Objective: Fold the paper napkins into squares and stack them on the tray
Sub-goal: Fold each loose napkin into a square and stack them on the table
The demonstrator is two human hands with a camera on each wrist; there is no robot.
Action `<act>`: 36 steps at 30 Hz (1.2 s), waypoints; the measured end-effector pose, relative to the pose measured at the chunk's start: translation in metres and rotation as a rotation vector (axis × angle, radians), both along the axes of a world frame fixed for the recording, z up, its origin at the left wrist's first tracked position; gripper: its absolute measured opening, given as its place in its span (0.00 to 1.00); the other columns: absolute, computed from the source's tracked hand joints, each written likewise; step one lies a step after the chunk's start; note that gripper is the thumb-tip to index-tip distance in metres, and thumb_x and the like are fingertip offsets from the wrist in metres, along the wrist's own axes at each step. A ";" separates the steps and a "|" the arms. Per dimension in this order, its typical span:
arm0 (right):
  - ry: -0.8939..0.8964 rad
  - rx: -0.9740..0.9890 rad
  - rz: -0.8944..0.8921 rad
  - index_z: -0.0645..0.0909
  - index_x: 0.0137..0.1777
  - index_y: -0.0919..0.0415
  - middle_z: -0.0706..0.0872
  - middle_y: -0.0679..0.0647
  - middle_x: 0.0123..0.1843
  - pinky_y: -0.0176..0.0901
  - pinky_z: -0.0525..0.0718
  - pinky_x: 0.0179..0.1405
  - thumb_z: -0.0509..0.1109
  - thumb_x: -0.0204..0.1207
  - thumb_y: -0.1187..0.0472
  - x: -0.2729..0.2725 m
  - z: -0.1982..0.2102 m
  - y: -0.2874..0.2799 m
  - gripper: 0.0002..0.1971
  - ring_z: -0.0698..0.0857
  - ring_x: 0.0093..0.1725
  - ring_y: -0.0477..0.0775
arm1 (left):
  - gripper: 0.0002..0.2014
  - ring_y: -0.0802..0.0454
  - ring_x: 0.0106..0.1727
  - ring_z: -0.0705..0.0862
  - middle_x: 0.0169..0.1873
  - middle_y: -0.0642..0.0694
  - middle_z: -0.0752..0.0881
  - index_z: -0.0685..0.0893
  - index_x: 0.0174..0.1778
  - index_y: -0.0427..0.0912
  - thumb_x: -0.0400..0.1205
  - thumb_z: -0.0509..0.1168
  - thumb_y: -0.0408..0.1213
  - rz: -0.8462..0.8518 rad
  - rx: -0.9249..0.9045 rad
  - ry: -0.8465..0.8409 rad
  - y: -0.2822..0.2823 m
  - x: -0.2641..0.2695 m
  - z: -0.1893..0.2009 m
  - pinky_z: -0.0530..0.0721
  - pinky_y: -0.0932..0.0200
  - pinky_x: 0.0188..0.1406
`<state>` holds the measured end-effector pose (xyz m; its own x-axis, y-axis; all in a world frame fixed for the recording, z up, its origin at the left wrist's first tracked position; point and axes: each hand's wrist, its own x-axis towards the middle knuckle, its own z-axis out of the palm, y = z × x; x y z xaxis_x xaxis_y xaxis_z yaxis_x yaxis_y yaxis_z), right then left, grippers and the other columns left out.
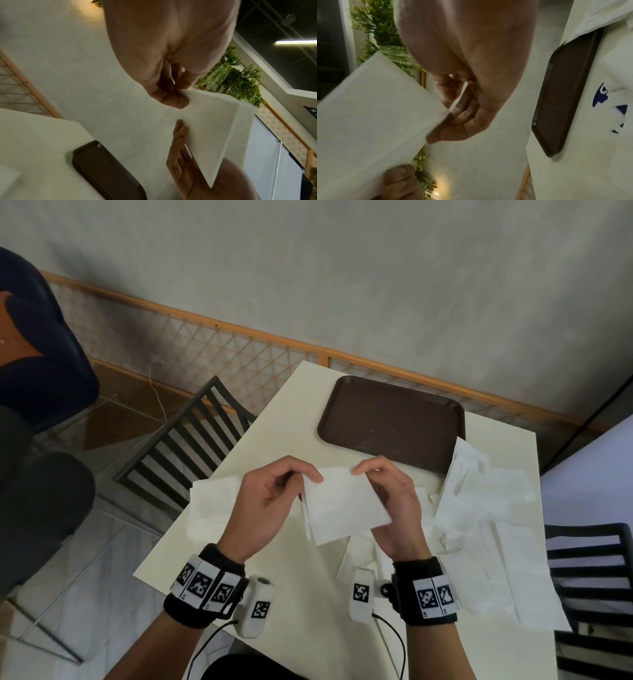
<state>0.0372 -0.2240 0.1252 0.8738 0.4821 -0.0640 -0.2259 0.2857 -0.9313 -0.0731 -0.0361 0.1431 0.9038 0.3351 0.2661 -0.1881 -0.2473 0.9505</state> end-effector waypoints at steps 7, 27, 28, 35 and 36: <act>-0.759 -0.551 0.067 0.84 0.53 0.50 0.90 0.42 0.52 0.44 0.84 0.56 0.59 0.97 0.48 -0.023 0.004 0.008 0.15 0.88 0.58 0.47 | 0.11 0.50 0.39 0.88 0.39 0.51 0.91 0.91 0.44 0.40 0.88 0.65 0.27 -0.088 0.211 0.032 -0.007 -0.018 -0.008 0.83 0.62 0.45; -0.298 -0.706 0.112 0.77 0.58 0.53 0.91 0.58 0.45 0.57 0.94 0.48 0.67 0.90 0.70 0.009 -0.136 0.126 0.09 0.93 0.42 0.61 | 0.19 0.40 0.71 0.82 0.76 0.40 0.75 0.81 0.74 0.35 0.87 0.69 0.21 0.355 0.494 0.733 0.082 0.055 -0.130 0.77 0.58 0.70; -0.316 -0.765 0.155 0.78 0.58 0.54 0.91 0.58 0.46 0.61 0.94 0.51 0.66 0.89 0.69 0.012 -0.141 0.129 0.08 0.92 0.45 0.62 | 0.20 0.39 0.71 0.82 0.77 0.39 0.71 0.79 0.76 0.33 0.87 0.68 0.21 0.324 0.526 0.779 0.083 0.057 -0.140 0.77 0.57 0.73; -0.539 -1.094 0.141 0.79 0.63 0.57 0.85 0.58 0.58 0.59 0.88 0.56 0.67 0.86 0.64 0.042 -0.130 0.094 0.09 0.87 0.57 0.65 | 0.21 0.29 0.90 0.57 0.87 0.28 0.57 0.84 0.72 0.34 0.82 0.74 0.26 0.260 0.768 0.715 0.074 0.052 -0.167 0.64 0.43 0.91; -0.592 -1.202 0.146 0.78 0.68 0.57 0.85 0.59 0.63 0.60 0.87 0.59 0.69 0.86 0.62 0.050 -0.129 0.081 0.12 0.86 0.62 0.67 | 0.22 0.29 0.91 0.55 0.88 0.29 0.57 0.84 0.73 0.37 0.82 0.75 0.28 0.262 0.758 0.666 0.071 0.048 -0.166 0.64 0.41 0.92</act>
